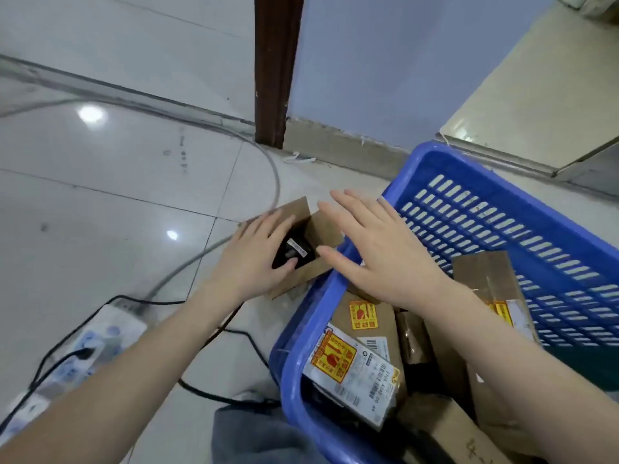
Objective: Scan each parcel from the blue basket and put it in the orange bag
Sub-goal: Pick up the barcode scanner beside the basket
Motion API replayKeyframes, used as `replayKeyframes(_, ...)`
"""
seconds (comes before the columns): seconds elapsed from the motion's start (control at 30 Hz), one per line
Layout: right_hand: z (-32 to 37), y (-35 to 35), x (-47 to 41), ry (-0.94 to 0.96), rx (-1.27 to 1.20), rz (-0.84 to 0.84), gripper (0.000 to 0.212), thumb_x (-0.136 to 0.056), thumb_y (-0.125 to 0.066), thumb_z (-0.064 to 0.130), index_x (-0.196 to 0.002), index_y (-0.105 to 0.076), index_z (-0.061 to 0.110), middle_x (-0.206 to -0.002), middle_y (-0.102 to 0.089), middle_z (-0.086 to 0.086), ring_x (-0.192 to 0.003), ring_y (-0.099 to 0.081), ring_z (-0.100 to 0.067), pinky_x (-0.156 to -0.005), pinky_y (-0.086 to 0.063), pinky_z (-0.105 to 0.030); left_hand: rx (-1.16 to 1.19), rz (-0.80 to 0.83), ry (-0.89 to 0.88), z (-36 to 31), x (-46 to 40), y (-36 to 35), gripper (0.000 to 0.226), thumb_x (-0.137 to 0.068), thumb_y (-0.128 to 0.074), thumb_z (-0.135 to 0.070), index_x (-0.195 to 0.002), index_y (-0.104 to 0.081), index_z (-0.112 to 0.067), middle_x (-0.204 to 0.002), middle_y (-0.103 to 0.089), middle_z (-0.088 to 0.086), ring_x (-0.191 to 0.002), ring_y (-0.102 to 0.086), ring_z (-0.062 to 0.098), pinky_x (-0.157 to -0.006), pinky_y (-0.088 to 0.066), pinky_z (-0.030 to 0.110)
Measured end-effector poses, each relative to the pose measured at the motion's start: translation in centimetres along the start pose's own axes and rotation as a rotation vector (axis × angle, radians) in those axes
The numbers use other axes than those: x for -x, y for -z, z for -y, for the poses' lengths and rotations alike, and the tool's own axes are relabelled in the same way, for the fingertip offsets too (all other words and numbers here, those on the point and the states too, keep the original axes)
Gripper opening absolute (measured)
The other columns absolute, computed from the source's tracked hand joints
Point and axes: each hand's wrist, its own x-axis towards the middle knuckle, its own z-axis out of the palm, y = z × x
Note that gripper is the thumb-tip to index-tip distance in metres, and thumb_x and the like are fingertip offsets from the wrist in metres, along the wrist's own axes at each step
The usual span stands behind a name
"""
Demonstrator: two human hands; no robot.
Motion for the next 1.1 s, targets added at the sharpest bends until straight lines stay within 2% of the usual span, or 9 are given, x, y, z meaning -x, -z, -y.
replayKeyframes(0.17,-0.2,-0.9,-0.6,-0.004,0.033,0.007,0.066,-0.094,-0.010,0.056,-0.145,-0.039,0.025,-0.154,-0.032,0.001,-0.145,-0.020,-0.016,-0.119,-0.014,-0.046,0.050,0.165,0.130,0.5,-0.2,-3.3,0.066,-0.093,-0.047,-0.044,-0.149,-0.023,-0.019,-0.147,-0.040,0.004,-0.127,-0.046,0.024,-0.094,-0.045,0.035)
replayKeyframes(0.23,-0.4,-1.3,-0.4,0.010,0.047,0.001,0.064,-0.095,-0.011,0.054,-0.143,-0.041,0.025,-0.154,-0.034,0.000,-0.145,-0.022,-0.016,-0.120,-0.011,-0.045,-0.028,0.211,0.160,0.6,-0.3,-4.6,0.062,-0.094,-0.045,-0.042,-0.148,-0.024,-0.019,-0.141,-0.046,0.007,-0.121,-0.051,0.026,-0.088,-0.045,0.036)
replayKeyframes(0.33,-0.6,-1.3,-0.3,0.022,0.049,0.007,0.064,-0.095,-0.011,0.053,-0.142,-0.044,0.025,-0.153,-0.035,0.000,-0.145,-0.023,-0.015,-0.120,-0.008,-0.043,-0.183,0.245,0.187,0.4,-0.7,-5.2,0.055,-0.096,-0.039,-0.039,-0.146,-0.028,-0.019,-0.131,-0.054,0.009,-0.116,-0.054,0.029,-0.089,-0.039,0.037)
replayKeyframes(0.43,-0.4,-1.4,-0.3,0.029,0.047,-0.007,0.062,-0.096,-0.012,0.051,-0.140,-0.046,0.025,-0.151,-0.038,0.001,-0.144,-0.025,-0.016,-0.120,-0.007,-0.043,-0.192,0.226,0.185,0.2,-1.4,-5.5,0.042,-0.096,-0.038,-0.031,-0.136,-0.043,-0.017,-0.121,-0.060,0.009,-0.110,-0.058,0.030,-0.083,-0.037,0.035)
replayKeyframes(0.63,-0.3,-1.3,-0.2,0.027,0.032,-0.017,0.062,-0.095,-0.012,0.050,-0.137,-0.051,0.024,-0.147,-0.045,0.000,-0.142,-0.030,-0.016,-0.119,-0.007,-0.042,-0.040,0.173,0.168,0.2,-1.5,-4.8,0.034,-0.093,-0.044,-0.018,-0.125,-0.058,-0.016,-0.109,-0.066,0.011,-0.097,-0.063,0.033,-0.075,-0.054,0.041)
replayKeyframes(0.8,0.0,-0.6,0.4,0.009,0.011,-0.027,0.061,-0.094,-0.016,0.051,-0.136,-0.051,0.023,-0.146,-0.046,0.000,-0.140,-0.033,-0.016,-0.118,-0.014,-0.040,0.031,0.104,0.156,-0.7,-0.9,-1.4,0.029,-0.091,-0.047,-0.020,-0.115,-0.061,-0.012,-0.103,-0.066,0.012,-0.092,-0.062,0.033,-0.066,-0.051,0.037)
replayKeyframes(0.97,0.5,1.5,2.5,-0.041,-0.009,-0.064,0.054,-0.095,-0.026,0.048,-0.133,-0.052,0.022,-0.141,-0.049,0.001,-0.134,-0.038,-0.016,-0.109,-0.031,-0.035,0.096,-0.011,0.167,-2.8,0.2,3.9,0.027,-0.089,-0.049,-0.026,-0.111,-0.061,-0.018,-0.102,-0.068,0.009,-0.093,-0.062,0.033,-0.074,-0.052,0.037)
replayKeyframes(1.03,0.6,2.6,3.6,-0.060,-0.008,-0.086,0.052,-0.095,-0.028,0.047,-0.132,-0.054,0.021,-0.139,-0.050,-0.001,-0.131,-0.040,-0.017,-0.105,-0.035,-0.037,0.110,-0.060,0.142,-4.0,0.7,6.3,0.028,-0.091,-0.050,-0.027,-0.116,-0.061,-0.020,-0.106,-0.069,0.008,-0.097,-0.062,0.031,-0.073,-0.045,0.029)
replayKeyframes(1.1,0.7,3.7,4.8,-0.082,-0.008,-0.105,0.051,-0.096,-0.028,0.047,-0.132,-0.054,0.020,-0.137,-0.051,-0.001,-0.128,-0.041,-0.018,-0.102,-0.038,-0.039,0.110,-0.121,0.116,-5.4,1.4,8.8,0.029,-0.092,-0.050,-0.029,-0.119,-0.061,-0.021,-0.109,-0.069,0.007,-0.101,-0.060,0.031,-0.073,-0.039,0.030)
